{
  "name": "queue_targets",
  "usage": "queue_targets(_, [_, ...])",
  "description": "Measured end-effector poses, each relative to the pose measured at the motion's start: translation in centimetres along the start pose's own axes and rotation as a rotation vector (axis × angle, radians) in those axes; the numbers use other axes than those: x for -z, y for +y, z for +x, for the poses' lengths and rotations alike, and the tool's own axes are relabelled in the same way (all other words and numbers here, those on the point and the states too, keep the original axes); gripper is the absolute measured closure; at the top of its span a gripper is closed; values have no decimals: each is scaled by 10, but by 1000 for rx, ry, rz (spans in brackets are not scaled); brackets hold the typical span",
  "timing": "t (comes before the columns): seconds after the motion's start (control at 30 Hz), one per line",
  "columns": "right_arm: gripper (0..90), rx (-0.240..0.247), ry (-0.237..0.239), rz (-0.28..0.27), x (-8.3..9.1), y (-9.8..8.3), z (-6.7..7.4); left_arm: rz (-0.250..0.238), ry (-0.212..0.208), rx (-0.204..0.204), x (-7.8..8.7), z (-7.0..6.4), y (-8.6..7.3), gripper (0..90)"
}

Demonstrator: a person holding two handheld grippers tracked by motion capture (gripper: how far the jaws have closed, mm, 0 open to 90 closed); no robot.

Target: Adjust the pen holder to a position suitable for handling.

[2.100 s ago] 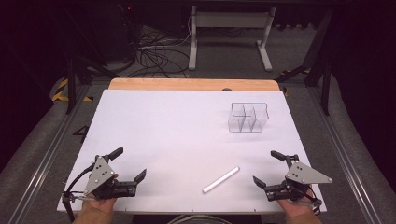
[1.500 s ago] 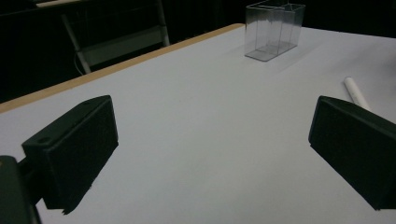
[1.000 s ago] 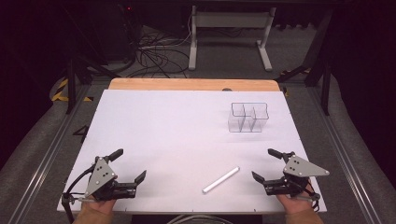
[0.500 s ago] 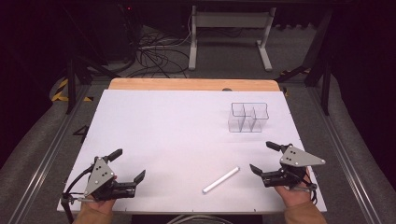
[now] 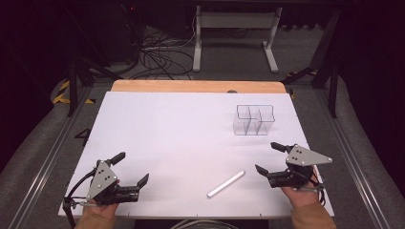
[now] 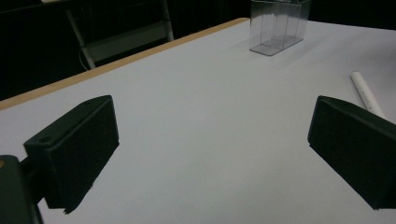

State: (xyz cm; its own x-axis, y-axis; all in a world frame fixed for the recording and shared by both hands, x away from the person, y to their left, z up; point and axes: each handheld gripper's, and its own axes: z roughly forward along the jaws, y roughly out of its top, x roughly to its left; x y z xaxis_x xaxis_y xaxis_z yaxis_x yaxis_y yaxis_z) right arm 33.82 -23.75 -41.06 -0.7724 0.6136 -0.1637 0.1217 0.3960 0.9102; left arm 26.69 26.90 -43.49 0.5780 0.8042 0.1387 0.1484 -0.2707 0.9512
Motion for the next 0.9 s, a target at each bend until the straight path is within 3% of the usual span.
queue_targets(0.33, [154,31,26,47,-3,18,-9,4,0,3,1,0,-1,27])
queue_targets(0.9, [170,62,10,121,-17,40,-33,3,6,4,1,1,-1,30])
